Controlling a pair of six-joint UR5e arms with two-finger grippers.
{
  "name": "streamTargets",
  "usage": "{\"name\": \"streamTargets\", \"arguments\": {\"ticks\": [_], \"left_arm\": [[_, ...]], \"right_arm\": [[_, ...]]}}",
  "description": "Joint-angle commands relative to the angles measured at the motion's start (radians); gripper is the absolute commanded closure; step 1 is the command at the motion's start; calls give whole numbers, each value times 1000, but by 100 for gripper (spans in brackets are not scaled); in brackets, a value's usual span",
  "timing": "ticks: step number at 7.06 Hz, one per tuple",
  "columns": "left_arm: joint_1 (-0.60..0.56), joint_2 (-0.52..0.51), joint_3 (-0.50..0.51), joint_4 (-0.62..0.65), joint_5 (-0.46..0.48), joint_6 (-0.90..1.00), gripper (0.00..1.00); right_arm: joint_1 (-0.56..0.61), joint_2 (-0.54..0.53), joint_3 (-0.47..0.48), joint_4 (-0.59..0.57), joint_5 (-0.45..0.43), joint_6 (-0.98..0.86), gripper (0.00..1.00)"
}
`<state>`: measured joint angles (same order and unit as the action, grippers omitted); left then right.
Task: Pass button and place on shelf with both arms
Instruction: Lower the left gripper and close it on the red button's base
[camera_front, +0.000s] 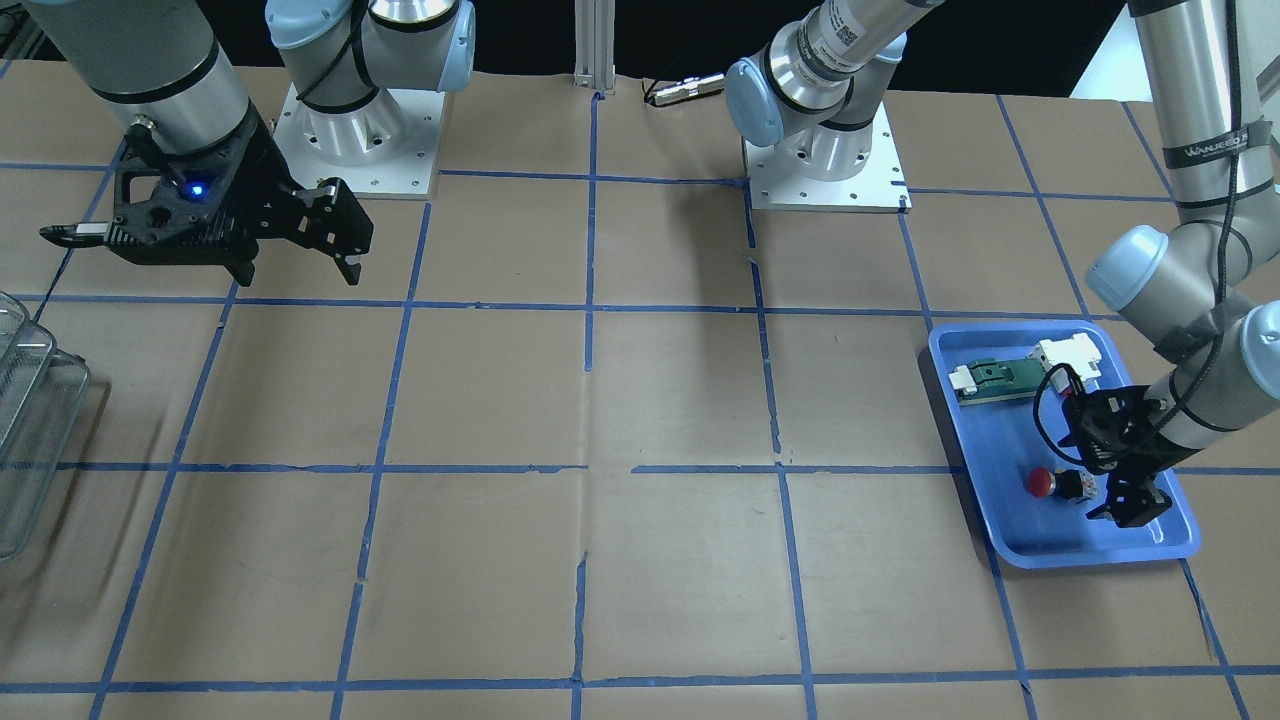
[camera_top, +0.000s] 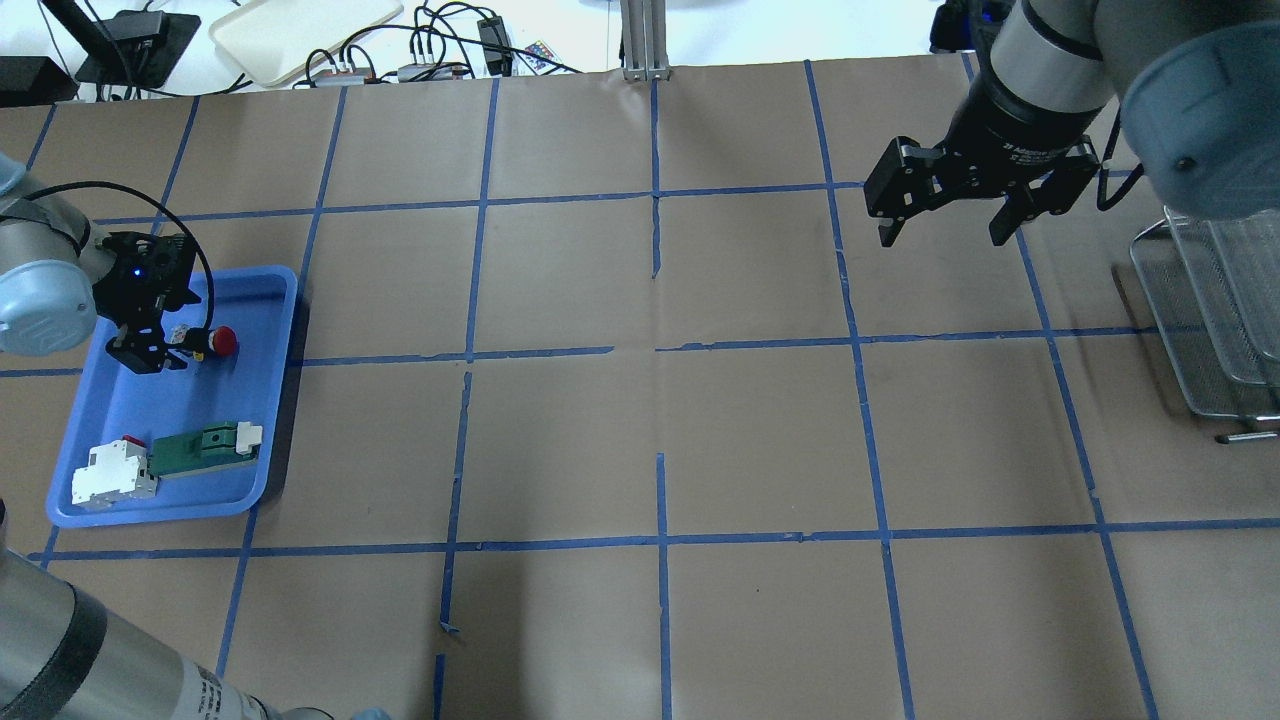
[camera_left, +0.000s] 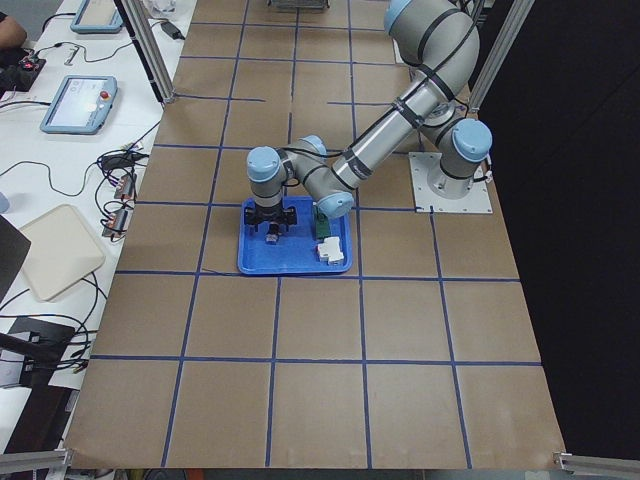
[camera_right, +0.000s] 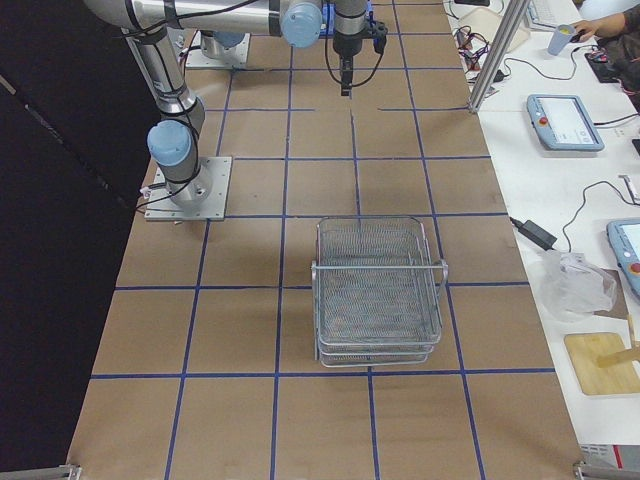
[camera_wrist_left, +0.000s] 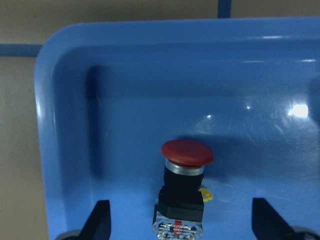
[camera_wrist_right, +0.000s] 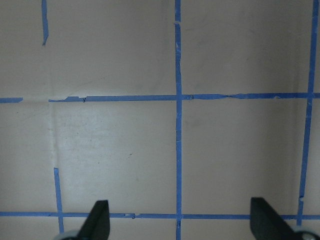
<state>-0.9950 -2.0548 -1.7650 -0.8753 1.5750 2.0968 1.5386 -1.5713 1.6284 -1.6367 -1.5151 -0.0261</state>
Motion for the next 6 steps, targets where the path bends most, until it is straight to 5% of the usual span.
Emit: {"name": "streamTargets", "arguments": {"ticks": [1,2,3,6], "left_arm": [[9,-22,2,1,0,2,4],[13,-30,-2,1,0,2,6],[13,-30,-1,1,5,3,24],[15,-28,4,18,8,8,99]], "right_arm": [[0,0,1,0,1,0,0],[0,0,1,0,1,0,0],[-1,0,-1,-2,-2,-8,0],[-2,0,1,1,-1,-6,0]]}}
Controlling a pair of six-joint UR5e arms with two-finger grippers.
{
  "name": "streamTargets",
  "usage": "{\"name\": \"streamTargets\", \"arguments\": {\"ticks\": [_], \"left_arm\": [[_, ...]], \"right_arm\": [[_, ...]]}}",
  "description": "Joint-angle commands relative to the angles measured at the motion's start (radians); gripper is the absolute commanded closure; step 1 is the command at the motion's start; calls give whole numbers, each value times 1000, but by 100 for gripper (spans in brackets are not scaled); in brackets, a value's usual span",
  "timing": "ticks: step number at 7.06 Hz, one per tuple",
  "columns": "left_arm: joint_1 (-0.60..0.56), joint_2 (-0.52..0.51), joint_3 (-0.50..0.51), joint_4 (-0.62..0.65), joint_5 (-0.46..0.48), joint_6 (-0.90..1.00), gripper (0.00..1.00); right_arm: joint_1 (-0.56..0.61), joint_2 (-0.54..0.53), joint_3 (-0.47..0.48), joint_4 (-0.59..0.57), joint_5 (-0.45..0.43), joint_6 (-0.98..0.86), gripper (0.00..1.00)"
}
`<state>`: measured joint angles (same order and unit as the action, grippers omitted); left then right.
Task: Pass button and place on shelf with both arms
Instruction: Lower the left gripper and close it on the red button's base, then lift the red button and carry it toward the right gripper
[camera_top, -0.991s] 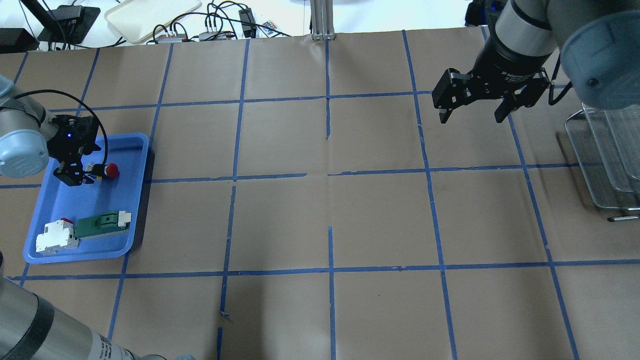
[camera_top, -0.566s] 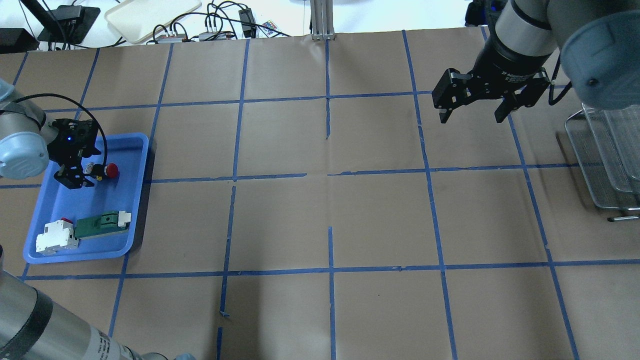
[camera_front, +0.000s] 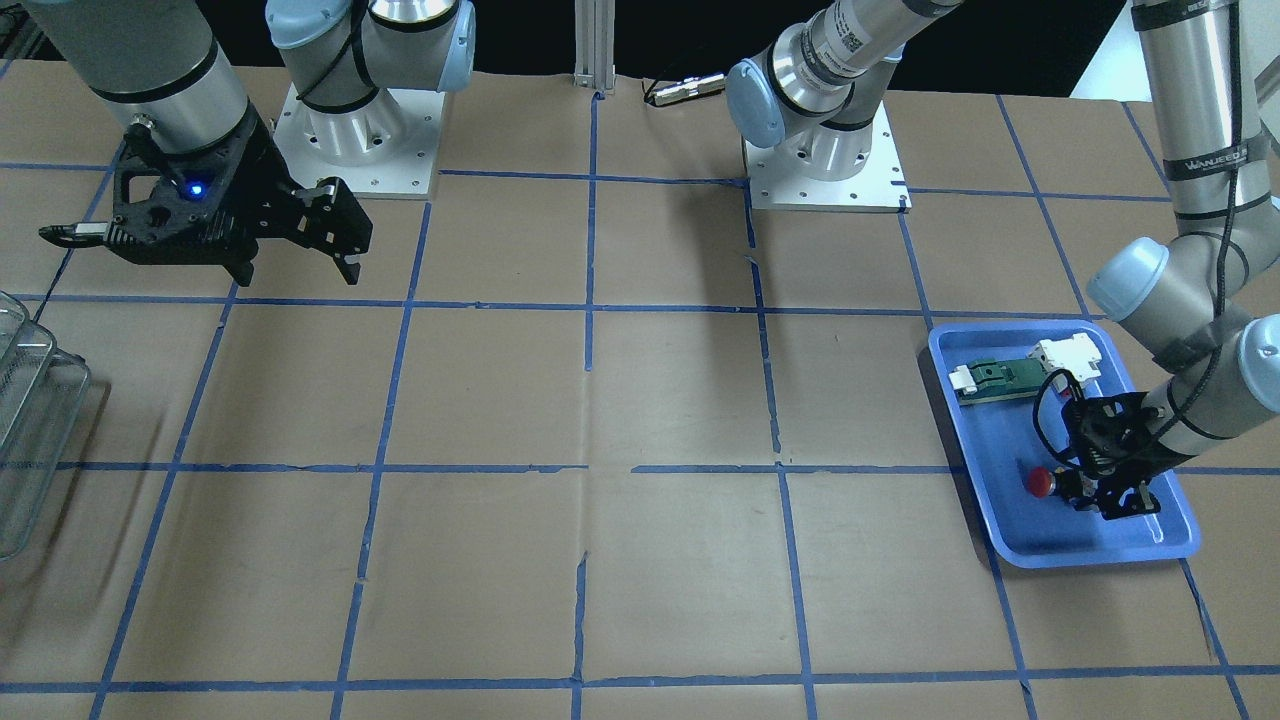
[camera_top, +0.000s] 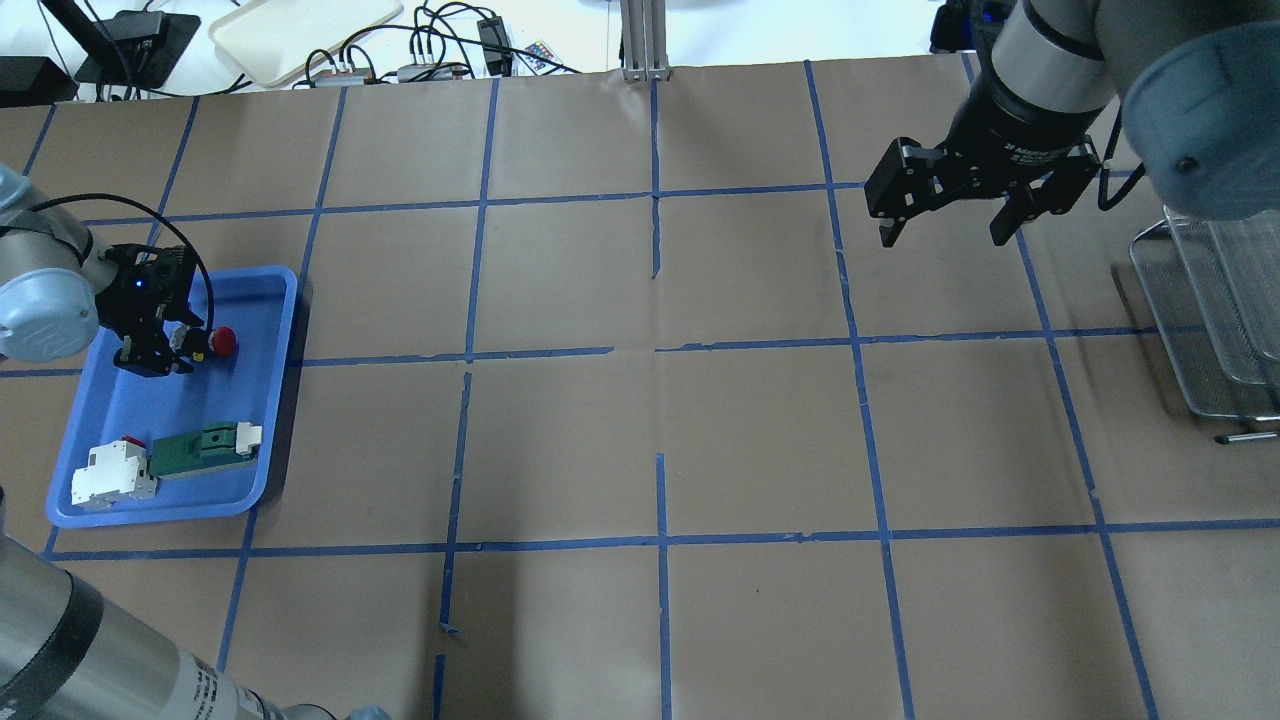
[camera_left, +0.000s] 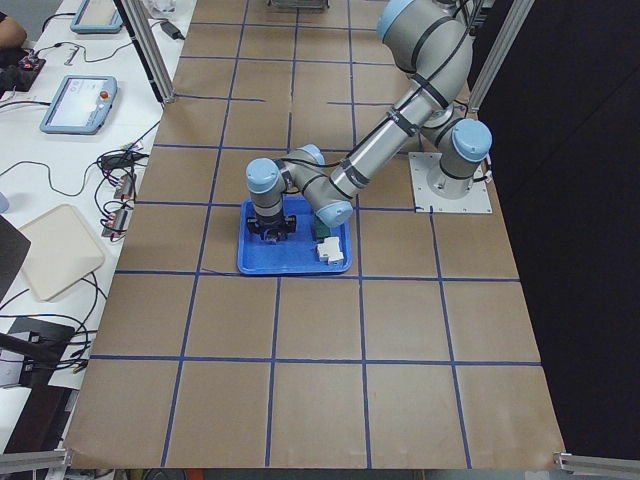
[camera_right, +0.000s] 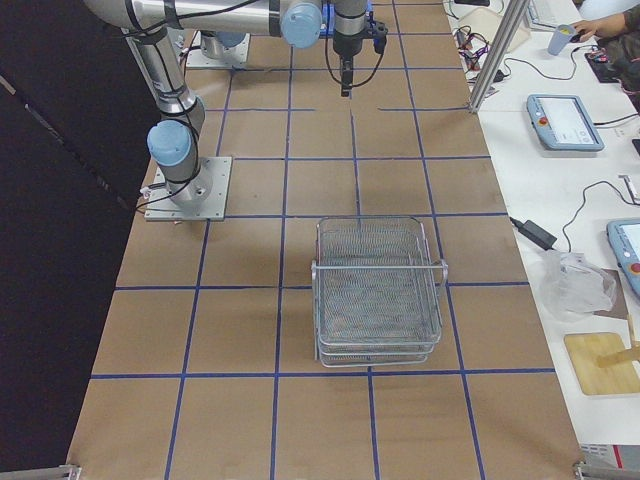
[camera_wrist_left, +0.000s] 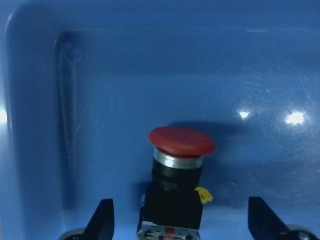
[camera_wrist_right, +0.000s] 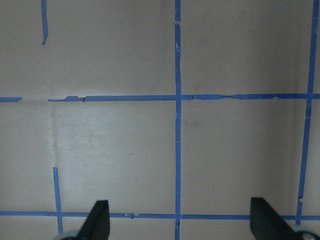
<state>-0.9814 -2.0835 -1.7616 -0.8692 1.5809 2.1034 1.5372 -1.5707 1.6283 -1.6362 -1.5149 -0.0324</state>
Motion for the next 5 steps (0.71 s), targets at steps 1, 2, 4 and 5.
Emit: {"name": "streamTargets", "arguments": {"ticks": [1,2,4,5], "left_arm": [[0,6,1,21,2,39,100],[-3,29,-1,12,-1,76,100],[-63,104,1,-89,-22,61,100],[-106,143,4,-138,-59,25,100]], "right_arm": [[0,-2,1,-1,-1,-1,0],[0,0,1,-1,-1,0,0],[0,0,-1,-1,-1,-1,0],[-9,-2,-7,4,-7,-6,0]]}}
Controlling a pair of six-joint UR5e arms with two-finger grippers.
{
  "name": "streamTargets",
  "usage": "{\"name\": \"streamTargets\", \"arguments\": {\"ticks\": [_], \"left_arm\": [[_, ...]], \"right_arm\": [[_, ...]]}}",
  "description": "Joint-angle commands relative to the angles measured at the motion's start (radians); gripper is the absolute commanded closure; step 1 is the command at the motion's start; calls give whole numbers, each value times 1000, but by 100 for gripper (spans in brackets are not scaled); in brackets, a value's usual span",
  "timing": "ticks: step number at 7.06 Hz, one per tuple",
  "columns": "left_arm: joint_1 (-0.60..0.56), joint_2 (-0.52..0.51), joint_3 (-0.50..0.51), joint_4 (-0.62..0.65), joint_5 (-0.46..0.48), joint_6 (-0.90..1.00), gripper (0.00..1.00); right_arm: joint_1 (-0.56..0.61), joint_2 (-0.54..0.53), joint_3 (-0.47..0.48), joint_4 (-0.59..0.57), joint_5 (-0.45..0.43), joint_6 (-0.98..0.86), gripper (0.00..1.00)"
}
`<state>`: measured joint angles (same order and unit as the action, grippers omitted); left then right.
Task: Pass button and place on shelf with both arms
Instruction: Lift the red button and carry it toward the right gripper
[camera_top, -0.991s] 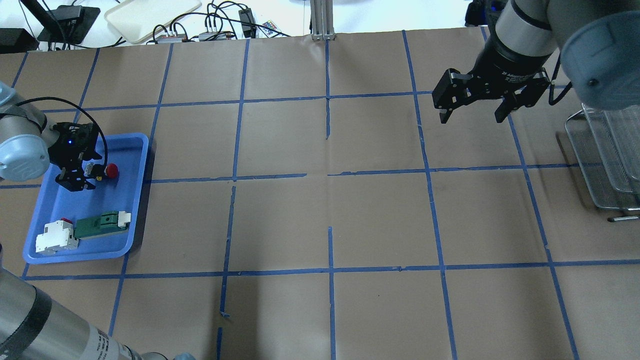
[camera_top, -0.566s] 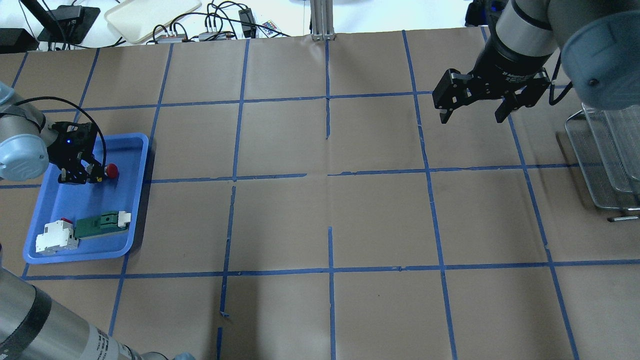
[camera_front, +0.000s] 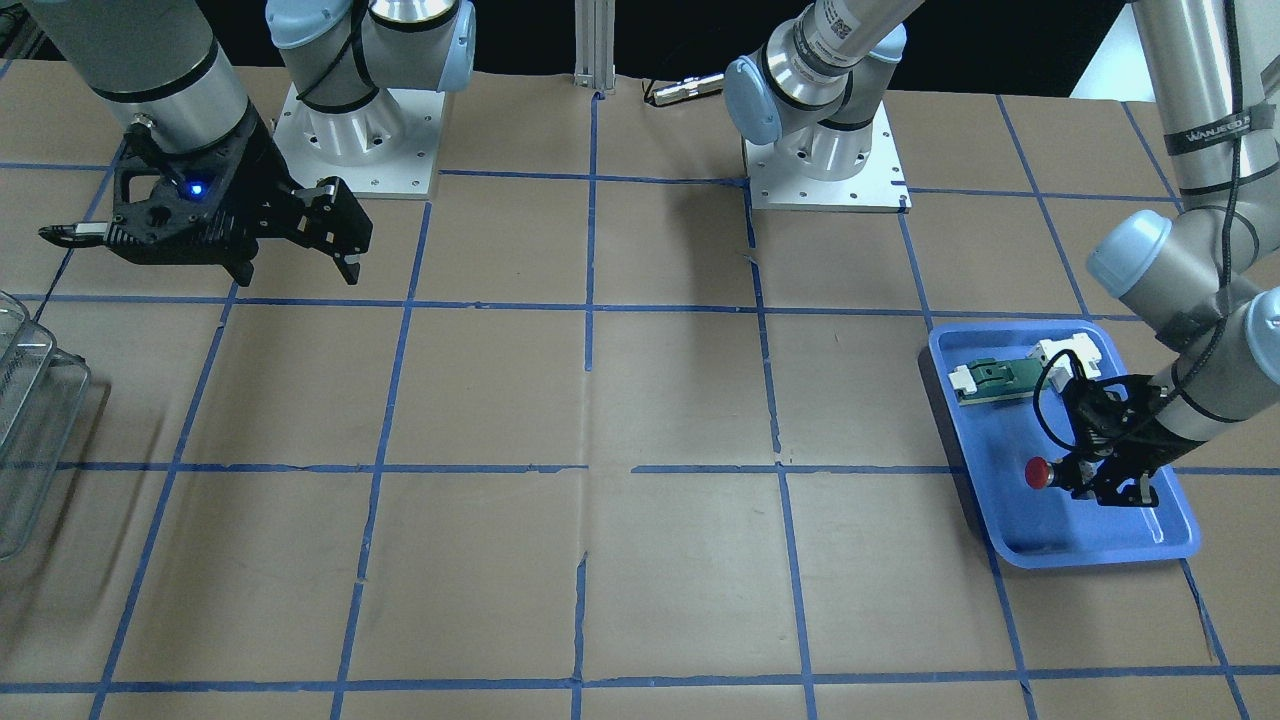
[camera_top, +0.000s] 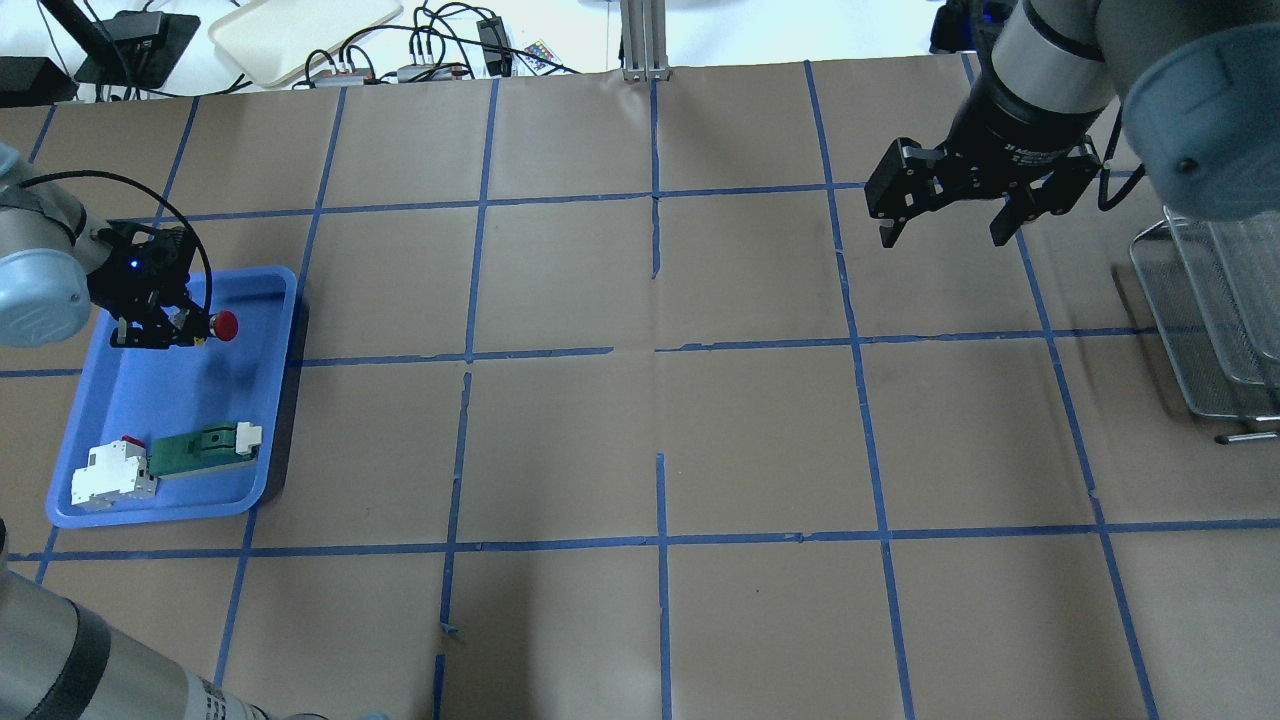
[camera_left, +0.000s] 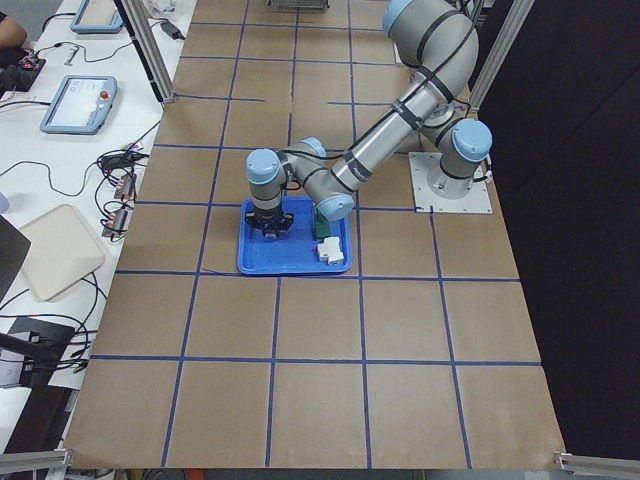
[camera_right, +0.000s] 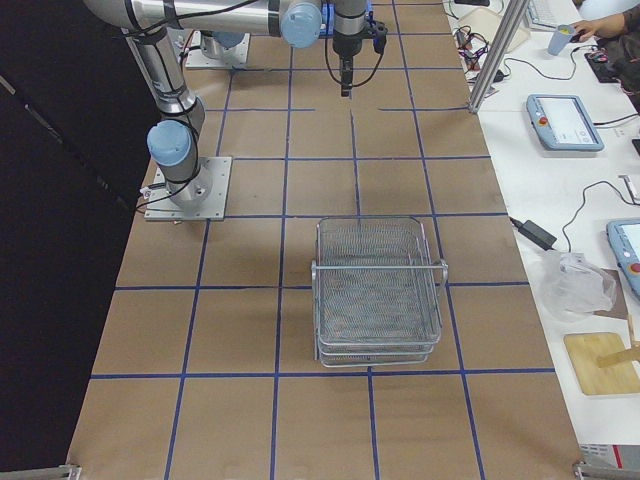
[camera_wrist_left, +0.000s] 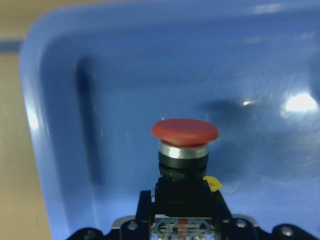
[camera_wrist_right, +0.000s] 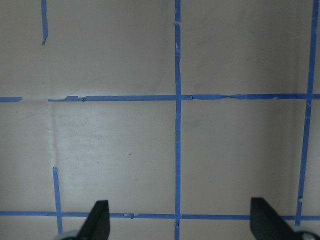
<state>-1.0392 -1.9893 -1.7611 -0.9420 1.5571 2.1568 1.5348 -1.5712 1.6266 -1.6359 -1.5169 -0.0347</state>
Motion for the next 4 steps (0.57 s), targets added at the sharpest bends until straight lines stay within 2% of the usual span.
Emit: {"name": "streamTargets", "arguments": {"ticks": [1,4], "left_arm": [[-95,78,5,-98,-63,-69,100],[-282,144,3,-227,-329,-95,100]], "right_arm": [[-13,-1,-14,1,1,-4,0],[-68,4,-70,7,53,-5,0]]}}
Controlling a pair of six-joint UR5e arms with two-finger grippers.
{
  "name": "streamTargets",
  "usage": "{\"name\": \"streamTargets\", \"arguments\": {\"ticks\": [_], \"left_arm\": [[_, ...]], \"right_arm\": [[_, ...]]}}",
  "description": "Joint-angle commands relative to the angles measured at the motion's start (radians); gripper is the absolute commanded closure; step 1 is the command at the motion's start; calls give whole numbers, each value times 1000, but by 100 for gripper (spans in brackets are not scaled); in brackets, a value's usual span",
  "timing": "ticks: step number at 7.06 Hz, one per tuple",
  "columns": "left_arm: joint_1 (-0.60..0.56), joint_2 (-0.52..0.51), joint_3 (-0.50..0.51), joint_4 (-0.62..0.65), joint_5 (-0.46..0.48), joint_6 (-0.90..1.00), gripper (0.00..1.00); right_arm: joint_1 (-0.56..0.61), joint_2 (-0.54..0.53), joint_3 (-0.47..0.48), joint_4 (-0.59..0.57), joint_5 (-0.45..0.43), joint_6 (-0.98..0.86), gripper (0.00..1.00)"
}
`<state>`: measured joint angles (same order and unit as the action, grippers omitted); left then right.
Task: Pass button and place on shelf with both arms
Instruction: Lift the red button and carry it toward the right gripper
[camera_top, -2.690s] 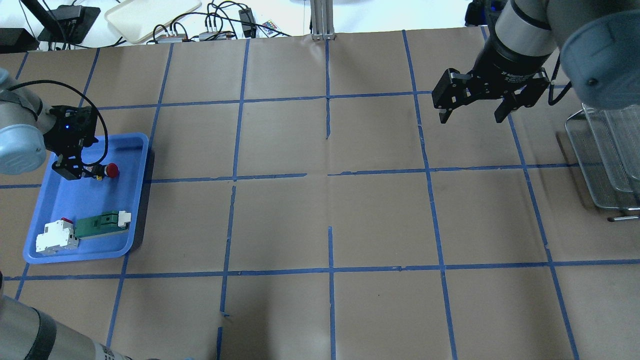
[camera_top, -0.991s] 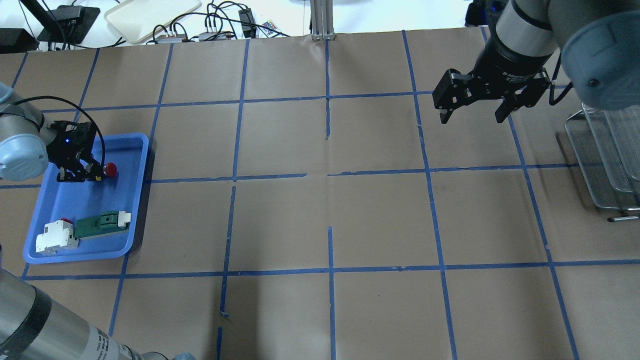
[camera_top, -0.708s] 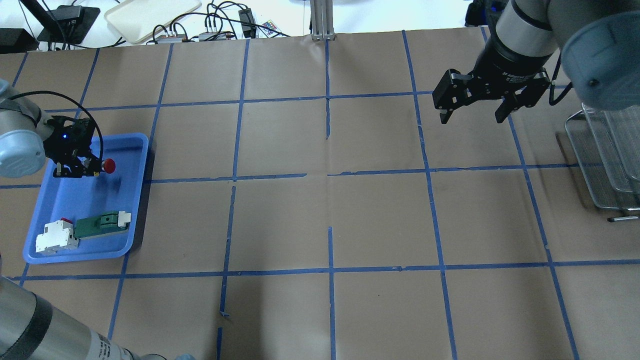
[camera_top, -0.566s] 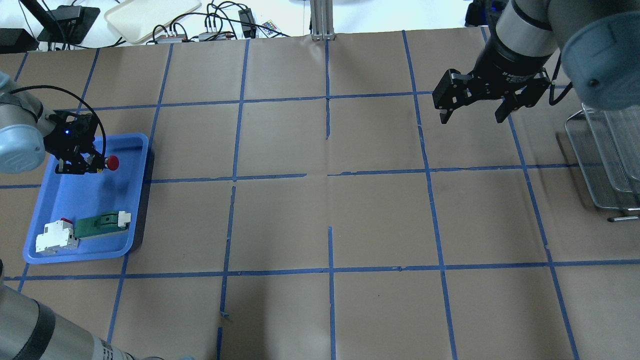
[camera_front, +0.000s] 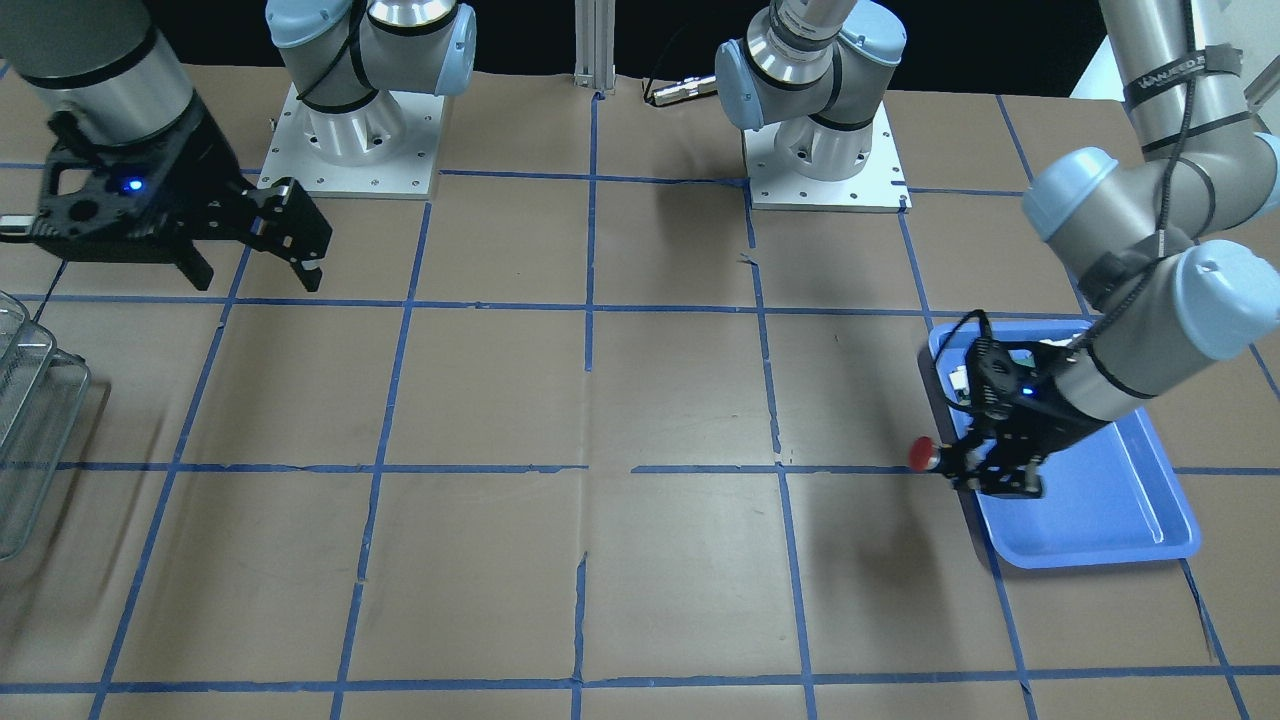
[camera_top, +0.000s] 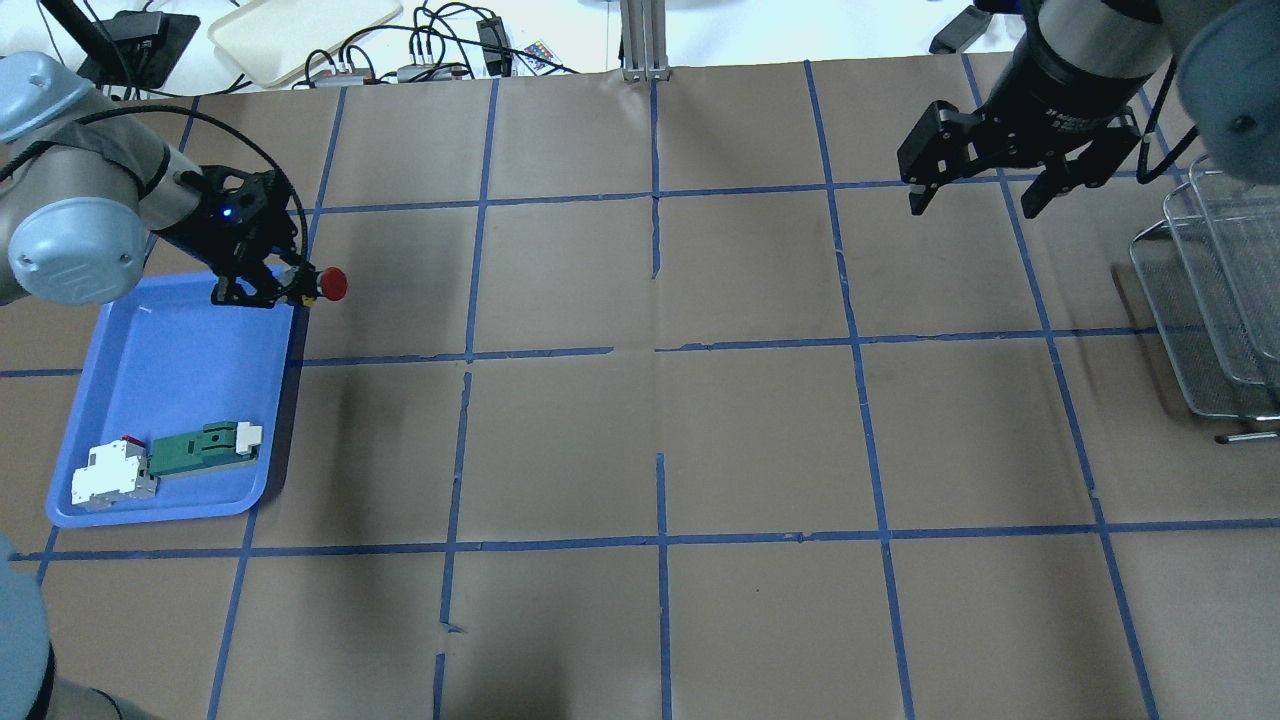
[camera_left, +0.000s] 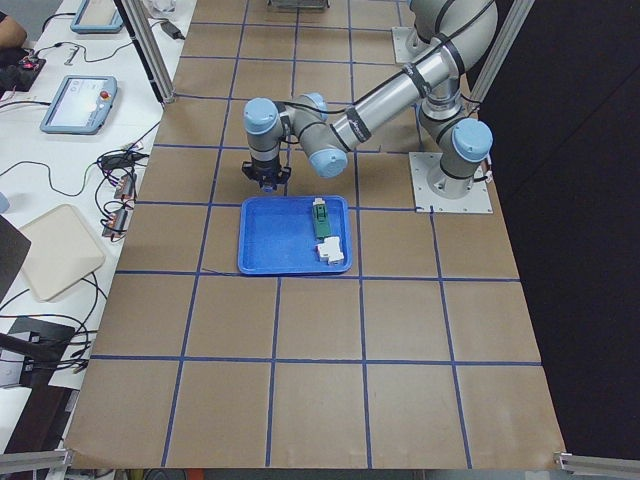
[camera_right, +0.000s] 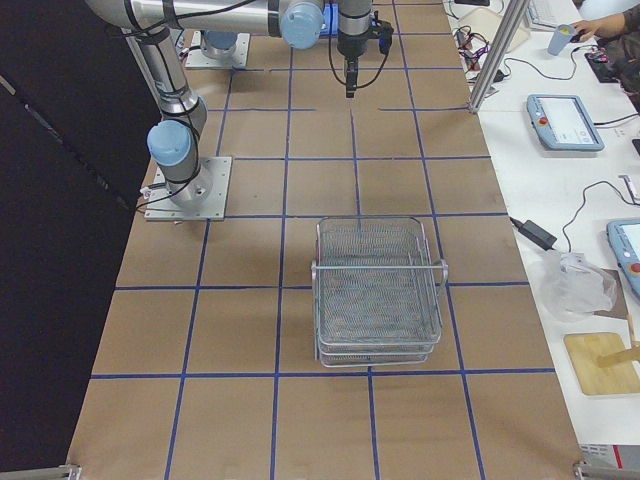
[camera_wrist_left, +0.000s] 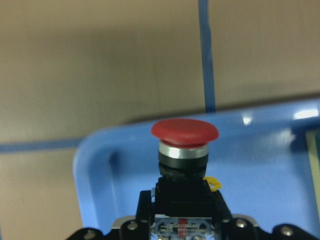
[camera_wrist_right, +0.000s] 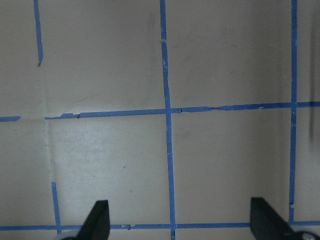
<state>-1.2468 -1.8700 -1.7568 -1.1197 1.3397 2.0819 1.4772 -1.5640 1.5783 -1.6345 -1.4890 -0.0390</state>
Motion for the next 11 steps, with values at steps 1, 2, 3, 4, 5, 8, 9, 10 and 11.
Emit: {"name": "streamTargets", "arguments": {"ticks": [1,2,3,4,5,8,9,10,11], "left_arm": [[-148,34,2,-48,-152,-198,100],[-245,34,26,-43,-171,-311,100],[-323,26,84,-51,-221,-383,100],[-391,23,129,-60,-287,-489,100],[-454,29,152,-45,-309,-590,100],[-578,46,262,-51,-298,-796,100],[-594,58,264,-61,-300,-824,100],[-615,78,252,-66,-301,-829,100],[-625,92,246,-81,-303,-829,100]], "right_arm": [[-9,-1,-20,15,35,-13,0],[-5,-10,-15,30,50,-42,0],[-6,-8,-23,22,109,-258,0],[-12,-11,-24,25,160,-391,0],[-9,-39,-15,38,206,-459,0],[-15,-94,-1,90,419,-1048,0],[-32,-97,-1,88,414,-1225,0],[-35,-100,-1,73,427,-1306,0],[-35,-99,0,91,428,-1492,0]]}}
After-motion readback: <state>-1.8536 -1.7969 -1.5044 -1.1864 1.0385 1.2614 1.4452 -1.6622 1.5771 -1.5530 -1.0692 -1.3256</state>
